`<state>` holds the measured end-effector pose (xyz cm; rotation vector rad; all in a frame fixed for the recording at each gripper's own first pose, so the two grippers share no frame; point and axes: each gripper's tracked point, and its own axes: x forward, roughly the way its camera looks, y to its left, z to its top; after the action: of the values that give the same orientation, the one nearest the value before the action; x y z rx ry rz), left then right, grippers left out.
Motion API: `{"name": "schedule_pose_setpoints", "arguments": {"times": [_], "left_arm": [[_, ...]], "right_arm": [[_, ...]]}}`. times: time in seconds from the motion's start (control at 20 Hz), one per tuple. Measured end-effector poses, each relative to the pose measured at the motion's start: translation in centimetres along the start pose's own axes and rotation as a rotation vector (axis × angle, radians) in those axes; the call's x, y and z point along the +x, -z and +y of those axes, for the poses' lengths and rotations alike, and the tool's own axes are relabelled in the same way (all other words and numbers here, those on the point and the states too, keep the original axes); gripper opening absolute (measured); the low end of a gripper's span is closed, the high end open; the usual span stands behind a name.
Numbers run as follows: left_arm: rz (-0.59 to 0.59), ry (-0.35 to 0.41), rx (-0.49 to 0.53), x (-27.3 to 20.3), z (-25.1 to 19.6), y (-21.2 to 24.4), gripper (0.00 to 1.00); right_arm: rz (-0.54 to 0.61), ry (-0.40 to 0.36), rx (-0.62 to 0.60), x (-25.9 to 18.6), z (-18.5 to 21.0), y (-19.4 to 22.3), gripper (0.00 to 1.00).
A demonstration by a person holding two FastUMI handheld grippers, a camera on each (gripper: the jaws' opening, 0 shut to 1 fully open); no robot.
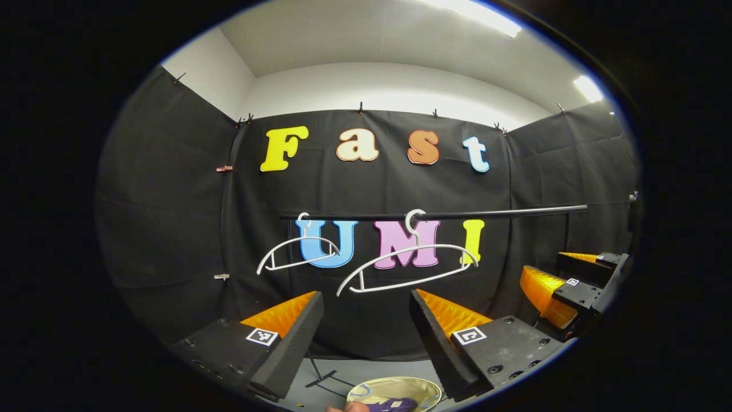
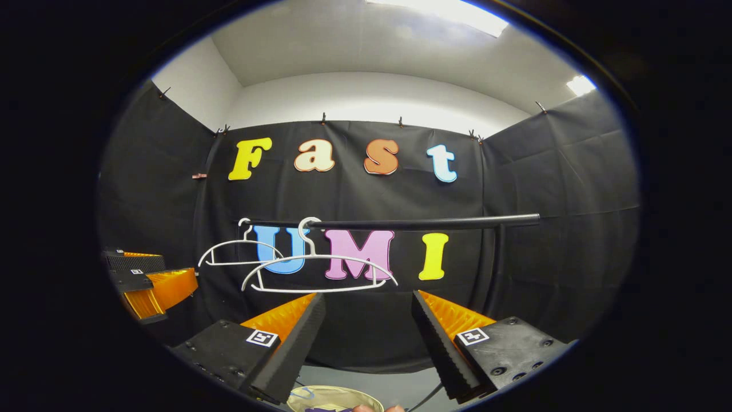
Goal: Grasp the clothes on the hanger with both hands and then place them into the laundry hamper below.
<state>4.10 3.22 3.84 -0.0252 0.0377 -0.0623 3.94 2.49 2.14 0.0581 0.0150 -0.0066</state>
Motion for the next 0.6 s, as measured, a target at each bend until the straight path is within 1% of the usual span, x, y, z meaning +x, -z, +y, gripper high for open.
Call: {"name": "schedule_pose_setpoints", "arguments": {"times": [0.15,0.25,0.3,0.6], "left_arm": [[-0.003,-0.006,-0.001,-0.06,-0.14,-0.01,0.94],[-0.001,-0.009,0.002,-0.04,-0.2,0.08,0.95],[-0.001,-0.012,0.003,-0.09,-0.21,0.06,0.95],[0.002,-0.013,0.003,-0.06,-0.25,0.14,0.94]], "right_arm": [[0.0,-0.007,0.0,0.04,0.06,0.05,0.99],[-0.001,-0.011,-0.001,0.1,0.03,0.03,0.99],[0.0,-0.013,-0.001,0.13,0.09,0.08,0.97],[0.003,-0.013,0.002,0.07,-0.05,0.2,0.97]]}}
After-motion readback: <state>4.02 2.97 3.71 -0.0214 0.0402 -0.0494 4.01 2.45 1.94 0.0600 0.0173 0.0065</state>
